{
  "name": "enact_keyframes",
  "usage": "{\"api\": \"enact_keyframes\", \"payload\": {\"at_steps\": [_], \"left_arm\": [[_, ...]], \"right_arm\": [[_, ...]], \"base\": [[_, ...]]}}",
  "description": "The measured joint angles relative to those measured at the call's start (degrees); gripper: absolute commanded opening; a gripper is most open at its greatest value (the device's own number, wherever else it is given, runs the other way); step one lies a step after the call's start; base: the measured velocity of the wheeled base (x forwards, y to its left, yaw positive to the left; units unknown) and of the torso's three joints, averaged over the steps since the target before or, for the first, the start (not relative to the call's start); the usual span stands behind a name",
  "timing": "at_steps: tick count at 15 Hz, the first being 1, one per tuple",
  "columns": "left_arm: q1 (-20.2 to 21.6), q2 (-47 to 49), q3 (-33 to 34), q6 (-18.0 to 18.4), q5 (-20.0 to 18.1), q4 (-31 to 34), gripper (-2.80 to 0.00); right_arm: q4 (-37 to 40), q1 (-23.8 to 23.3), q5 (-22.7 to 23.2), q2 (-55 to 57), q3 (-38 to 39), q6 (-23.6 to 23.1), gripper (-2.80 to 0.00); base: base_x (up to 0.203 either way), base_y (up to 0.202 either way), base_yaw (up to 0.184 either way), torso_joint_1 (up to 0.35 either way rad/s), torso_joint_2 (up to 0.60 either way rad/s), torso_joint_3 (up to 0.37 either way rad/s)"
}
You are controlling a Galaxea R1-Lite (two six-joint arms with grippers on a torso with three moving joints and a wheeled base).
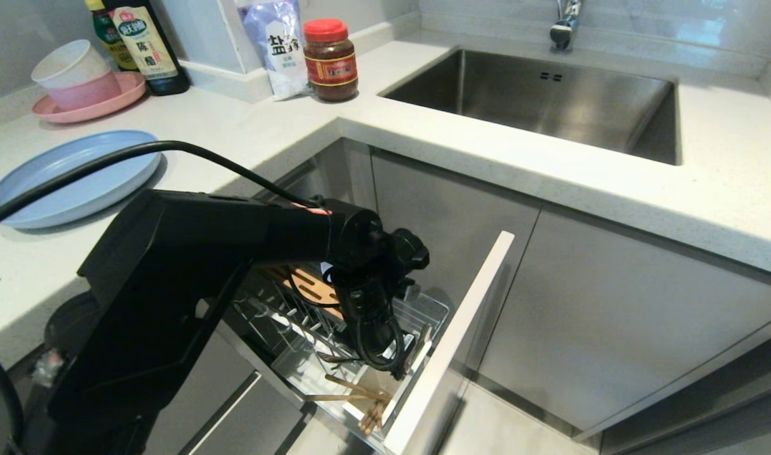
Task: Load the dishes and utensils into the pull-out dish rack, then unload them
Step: Pick up the fork and place it in the cupboard
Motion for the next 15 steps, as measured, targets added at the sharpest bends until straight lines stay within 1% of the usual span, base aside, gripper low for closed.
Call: {"api": "enact_keyframes", "payload": {"at_steps": [4, 6, 12, 13, 15], "left_arm": [[0.0, -1.3, 0.1, -0.1, 0.0, 0.2, 0.0], [0.0, -2.6, 0.1, -1.7, 0.1, 0.2, 0.0], [-0.1, -8.6, 0.5, -4.0, 0.7, 0.3, 0.0], [0.0, -9.8, 0.6, -4.4, 1.0, 0.4, -2.8], [0.0, -12.6, 1.6, -4.6, 2.5, 0.4, -2.8]], "right_arm": [[0.0, 0.0, 0.0, 0.0, 0.0, 0.0, -2.8], [0.0, 0.0, 0.0, 0.0, 0.0, 0.0, -2.8], [0.0, 0.0, 0.0, 0.0, 0.0, 0.0, -2.8], [0.0, 0.0, 0.0, 0.0, 0.0, 0.0, -2.8], [0.0, 0.0, 0.0, 0.0, 0.0, 0.0, -2.8]], "base": [[0.0, 0.0, 0.0, 0.0, 0.0, 0.0], [0.0, 0.0, 0.0, 0.0, 0.0, 0.0], [0.0, 0.0, 0.0, 0.0, 0.0, 0.0], [0.0, 0.0, 0.0, 0.0, 0.0, 0.0], [0.0, 0.0, 0.0, 0.0, 0.0, 0.0]]}}
